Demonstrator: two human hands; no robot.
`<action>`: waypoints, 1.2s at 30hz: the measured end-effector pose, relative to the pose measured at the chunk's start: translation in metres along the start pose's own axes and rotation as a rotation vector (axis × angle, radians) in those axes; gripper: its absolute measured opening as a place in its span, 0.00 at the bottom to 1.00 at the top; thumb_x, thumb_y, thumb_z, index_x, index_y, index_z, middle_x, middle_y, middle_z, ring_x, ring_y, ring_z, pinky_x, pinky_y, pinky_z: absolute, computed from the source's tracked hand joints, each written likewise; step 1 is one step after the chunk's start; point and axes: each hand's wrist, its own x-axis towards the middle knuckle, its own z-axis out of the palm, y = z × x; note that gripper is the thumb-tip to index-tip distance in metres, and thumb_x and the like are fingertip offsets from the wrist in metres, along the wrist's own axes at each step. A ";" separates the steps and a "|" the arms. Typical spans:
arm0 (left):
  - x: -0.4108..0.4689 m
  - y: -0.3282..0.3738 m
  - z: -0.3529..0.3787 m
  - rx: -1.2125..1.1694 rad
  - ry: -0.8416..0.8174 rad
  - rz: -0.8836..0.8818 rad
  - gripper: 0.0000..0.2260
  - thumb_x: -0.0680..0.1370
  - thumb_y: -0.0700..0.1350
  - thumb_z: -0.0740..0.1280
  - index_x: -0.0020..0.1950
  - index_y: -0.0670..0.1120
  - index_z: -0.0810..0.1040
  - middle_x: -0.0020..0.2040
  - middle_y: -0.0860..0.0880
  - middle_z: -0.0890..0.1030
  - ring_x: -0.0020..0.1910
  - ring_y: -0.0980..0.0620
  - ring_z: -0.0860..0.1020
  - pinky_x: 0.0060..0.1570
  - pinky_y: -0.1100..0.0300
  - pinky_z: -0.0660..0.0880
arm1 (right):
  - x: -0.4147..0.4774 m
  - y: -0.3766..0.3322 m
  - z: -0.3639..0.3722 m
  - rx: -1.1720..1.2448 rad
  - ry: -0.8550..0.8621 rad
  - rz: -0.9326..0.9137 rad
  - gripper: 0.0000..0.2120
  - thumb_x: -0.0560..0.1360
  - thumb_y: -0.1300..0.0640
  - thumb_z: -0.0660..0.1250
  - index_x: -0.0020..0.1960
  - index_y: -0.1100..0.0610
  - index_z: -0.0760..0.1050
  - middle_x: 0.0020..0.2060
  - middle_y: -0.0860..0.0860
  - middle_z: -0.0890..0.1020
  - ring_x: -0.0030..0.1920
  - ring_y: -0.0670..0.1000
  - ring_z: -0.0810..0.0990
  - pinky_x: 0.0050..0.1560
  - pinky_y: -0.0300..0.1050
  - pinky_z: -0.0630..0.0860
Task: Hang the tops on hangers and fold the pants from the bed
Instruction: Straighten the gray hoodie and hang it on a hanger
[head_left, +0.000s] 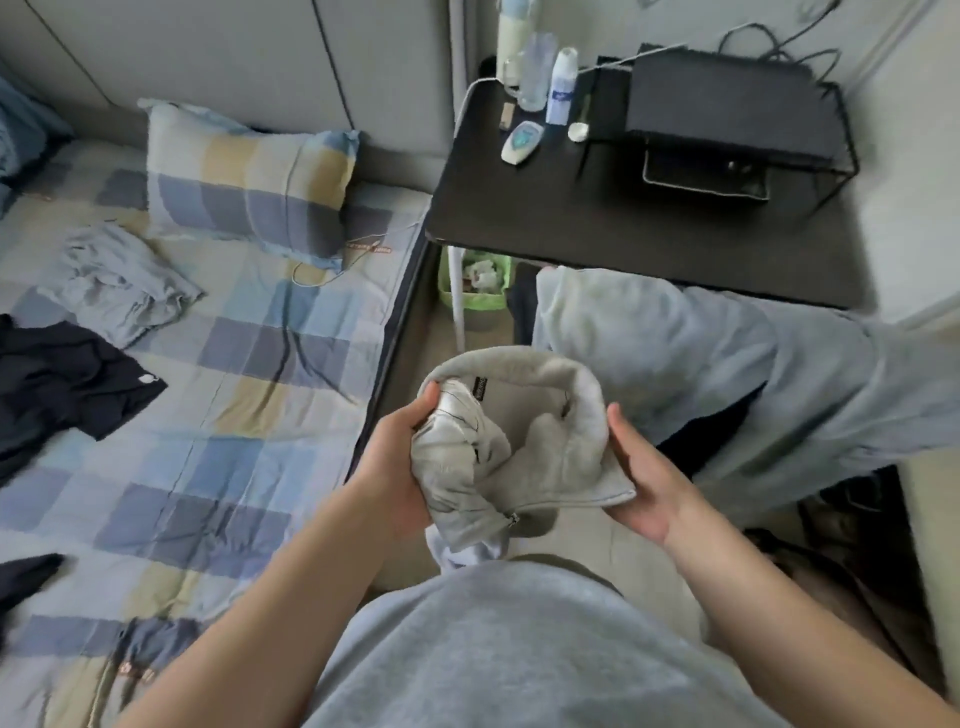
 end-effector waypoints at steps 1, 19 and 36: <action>0.008 -0.011 0.016 0.046 -0.033 -0.067 0.23 0.80 0.60 0.63 0.63 0.42 0.77 0.55 0.38 0.78 0.55 0.38 0.77 0.60 0.45 0.73 | -0.023 0.001 -0.020 0.044 0.065 -0.039 0.21 0.81 0.51 0.63 0.70 0.59 0.75 0.70 0.61 0.75 0.68 0.57 0.77 0.63 0.49 0.77; 0.073 -0.145 0.258 0.645 -0.291 -0.536 0.20 0.81 0.58 0.63 0.61 0.43 0.80 0.51 0.42 0.82 0.49 0.42 0.82 0.51 0.48 0.80 | -0.232 0.054 -0.130 0.042 1.334 -0.305 0.10 0.81 0.59 0.61 0.60 0.53 0.76 0.51 0.54 0.83 0.49 0.55 0.83 0.45 0.49 0.81; 0.074 -0.179 0.482 1.391 -1.018 -0.114 0.14 0.80 0.52 0.69 0.59 0.44 0.80 0.54 0.43 0.85 0.56 0.44 0.83 0.60 0.48 0.79 | -0.338 -0.084 -0.098 -0.142 2.060 -0.609 0.19 0.79 0.51 0.65 0.41 0.67 0.77 0.32 0.53 0.76 0.36 0.52 0.73 0.38 0.46 0.68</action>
